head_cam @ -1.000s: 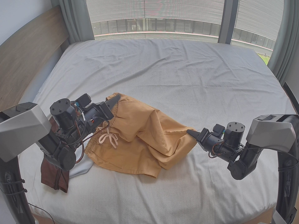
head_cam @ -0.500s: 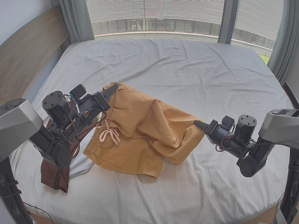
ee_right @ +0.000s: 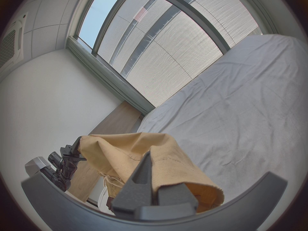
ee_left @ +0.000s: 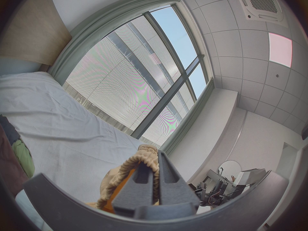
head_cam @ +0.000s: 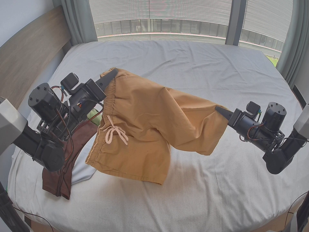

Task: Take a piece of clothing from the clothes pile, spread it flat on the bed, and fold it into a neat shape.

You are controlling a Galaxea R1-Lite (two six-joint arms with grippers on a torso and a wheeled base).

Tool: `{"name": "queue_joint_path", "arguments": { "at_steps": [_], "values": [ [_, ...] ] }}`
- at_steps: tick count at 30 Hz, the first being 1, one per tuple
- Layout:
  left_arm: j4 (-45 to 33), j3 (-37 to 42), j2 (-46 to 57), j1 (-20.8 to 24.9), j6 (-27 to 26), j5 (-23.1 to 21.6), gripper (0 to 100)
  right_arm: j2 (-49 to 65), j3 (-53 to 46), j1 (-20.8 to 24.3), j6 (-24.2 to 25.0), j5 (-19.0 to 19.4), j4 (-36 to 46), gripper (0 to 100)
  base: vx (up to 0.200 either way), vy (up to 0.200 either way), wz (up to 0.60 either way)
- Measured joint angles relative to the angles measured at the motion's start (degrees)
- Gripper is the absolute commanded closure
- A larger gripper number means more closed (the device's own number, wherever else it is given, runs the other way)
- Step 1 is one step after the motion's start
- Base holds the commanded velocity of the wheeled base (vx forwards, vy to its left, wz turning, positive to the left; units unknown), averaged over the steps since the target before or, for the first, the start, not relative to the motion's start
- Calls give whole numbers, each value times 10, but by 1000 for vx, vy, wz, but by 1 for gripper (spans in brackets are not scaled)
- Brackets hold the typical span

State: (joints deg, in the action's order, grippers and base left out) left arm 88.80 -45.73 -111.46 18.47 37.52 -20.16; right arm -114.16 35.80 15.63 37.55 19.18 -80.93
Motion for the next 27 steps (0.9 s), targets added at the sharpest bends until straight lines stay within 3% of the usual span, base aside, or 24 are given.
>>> {"name": "queue_joint_path", "arguments": {
  "at_steps": [15,27],
  "values": [
    [0,33,7,17,-17,-6,100,54,-27,-34,-2,25,4,100,0,0,0],
    [2,74,10,25,-26,-17,100,127,-31,-58,-2,45,58,100,0,0,0]
  ]
}}
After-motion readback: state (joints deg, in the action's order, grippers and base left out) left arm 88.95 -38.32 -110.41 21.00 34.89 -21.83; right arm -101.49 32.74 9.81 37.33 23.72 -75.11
